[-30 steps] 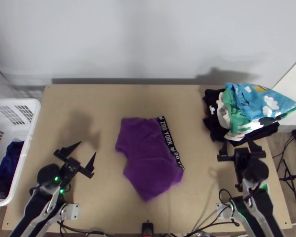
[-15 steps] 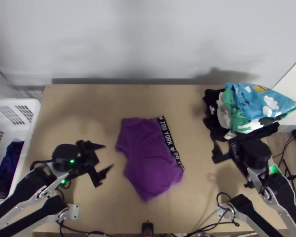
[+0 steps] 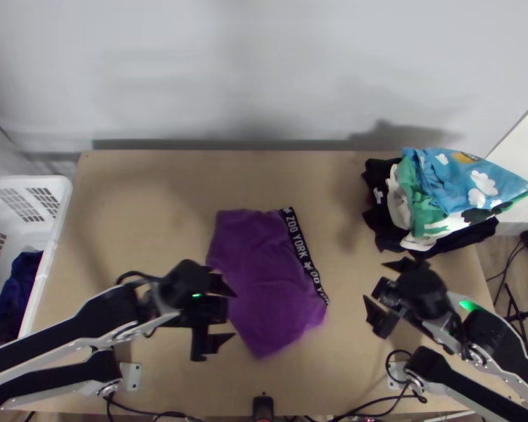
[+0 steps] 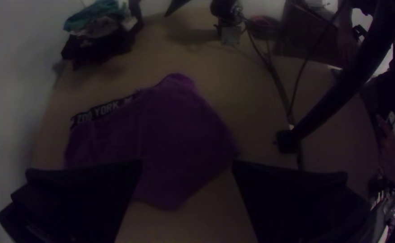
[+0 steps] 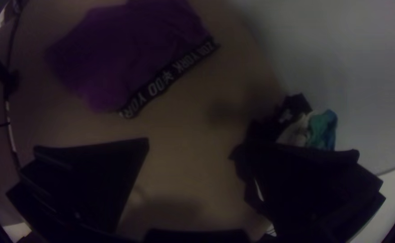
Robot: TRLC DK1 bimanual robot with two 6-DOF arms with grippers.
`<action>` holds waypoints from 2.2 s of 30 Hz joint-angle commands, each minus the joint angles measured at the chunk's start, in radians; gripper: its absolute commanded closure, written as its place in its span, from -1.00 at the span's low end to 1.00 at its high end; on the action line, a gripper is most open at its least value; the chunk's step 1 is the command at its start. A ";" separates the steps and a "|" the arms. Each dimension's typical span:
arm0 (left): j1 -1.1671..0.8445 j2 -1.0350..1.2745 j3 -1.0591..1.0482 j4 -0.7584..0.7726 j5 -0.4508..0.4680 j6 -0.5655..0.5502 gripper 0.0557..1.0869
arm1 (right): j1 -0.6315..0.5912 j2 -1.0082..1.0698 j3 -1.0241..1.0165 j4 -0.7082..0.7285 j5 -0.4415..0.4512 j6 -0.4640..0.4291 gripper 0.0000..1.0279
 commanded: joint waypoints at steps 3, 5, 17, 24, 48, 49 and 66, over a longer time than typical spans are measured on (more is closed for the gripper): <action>-0.041 0.202 0.086 -0.019 0.023 -0.019 -0.90 | 0.191 0.048 -0.042 0.012 -0.004 -0.026 -0.90; -0.052 0.242 0.084 -0.017 0.043 -0.064 -0.90 | 0.208 0.069 -0.058 0.035 -0.012 -0.030 -0.90; -0.154 0.406 0.127 -0.034 0.048 -0.156 -0.90 | 0.279 0.193 -0.142 0.265 -0.052 -0.067 -0.90; -0.150 0.495 0.155 -0.028 -0.052 -0.288 -0.90 | 0.283 0.181 -0.190 0.360 -0.050 -0.116 -0.90; -0.220 0.567 0.192 -0.054 -0.052 -0.403 -0.90 | 0.292 0.209 -0.300 0.474 -0.052 -0.220 -0.90; -0.226 0.573 0.193 -0.053 -0.052 -0.407 -0.90 | 0.292 0.212 -0.302 0.483 -0.052 -0.220 -0.90; -0.272 0.644 0.190 -0.025 -0.141 -0.438 -0.90 | 0.286 0.238 -0.343 0.561 -0.050 -0.246 -0.90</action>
